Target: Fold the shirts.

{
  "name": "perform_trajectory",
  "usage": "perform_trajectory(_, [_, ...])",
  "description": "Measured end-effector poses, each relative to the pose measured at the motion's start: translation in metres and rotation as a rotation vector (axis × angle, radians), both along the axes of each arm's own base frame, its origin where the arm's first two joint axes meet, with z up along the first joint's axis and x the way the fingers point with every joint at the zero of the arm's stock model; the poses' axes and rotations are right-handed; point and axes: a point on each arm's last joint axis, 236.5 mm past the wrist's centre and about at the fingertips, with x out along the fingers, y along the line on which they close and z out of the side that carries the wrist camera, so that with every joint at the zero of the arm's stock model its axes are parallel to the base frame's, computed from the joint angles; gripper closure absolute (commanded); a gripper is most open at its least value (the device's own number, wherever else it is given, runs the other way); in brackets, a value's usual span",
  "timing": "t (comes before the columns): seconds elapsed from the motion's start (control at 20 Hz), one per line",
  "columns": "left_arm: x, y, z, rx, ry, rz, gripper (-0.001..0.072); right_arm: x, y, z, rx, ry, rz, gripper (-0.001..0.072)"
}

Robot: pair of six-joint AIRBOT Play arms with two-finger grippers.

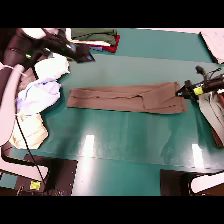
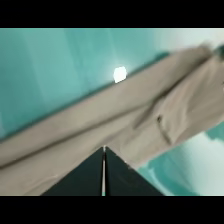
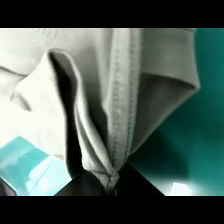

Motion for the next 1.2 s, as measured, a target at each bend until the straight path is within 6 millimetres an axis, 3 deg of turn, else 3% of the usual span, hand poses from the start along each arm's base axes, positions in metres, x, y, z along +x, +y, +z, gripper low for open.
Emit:
perform_trajectory(0.15, [-0.013,-0.053,-0.055,0.025,0.054,-0.050,0.0681,-0.005,0.000,0.036,-0.072,-0.054,0.009,0.0686])
perform_trajectory(0.4, [-0.041,-0.145,-0.131,-0.015,0.168,-0.105,0.0681,-0.019,0.025,0.094,-0.135,-0.163,0.042,0.0685])
perform_trajectory(0.5, [-0.054,-0.171,-0.158,-0.018,0.221,-0.110,0.0681,-0.025,0.037,0.114,-0.143,-0.207,0.059,0.0685])
perform_trajectory(0.65, [-0.071,-0.194,-0.192,-0.012,0.292,-0.109,0.0681,-0.032,0.053,0.137,-0.149,-0.264,0.076,0.0685])
perform_trajectory(0.75, [-0.078,-0.203,-0.204,-0.017,0.322,-0.104,0.0681,-0.037,0.061,0.148,-0.150,-0.293,0.085,0.0685])
perform_trajectory(0.95, [-0.081,-0.212,-0.204,-0.028,0.335,-0.118,0.0680,-0.041,0.070,0.162,-0.137,-0.325,0.089,0.0685])
perform_trajectory(1.1, [-0.076,-0.209,-0.177,-0.021,0.303,-0.218,0.0681,-0.042,0.081,0.171,-0.096,-0.342,0.091,0.0685])
perform_trajectory(1.2, [-0.071,-0.191,-0.152,0.004,0.289,-0.300,0.0681,-0.043,0.092,0.176,-0.069,-0.349,0.094,0.0685])
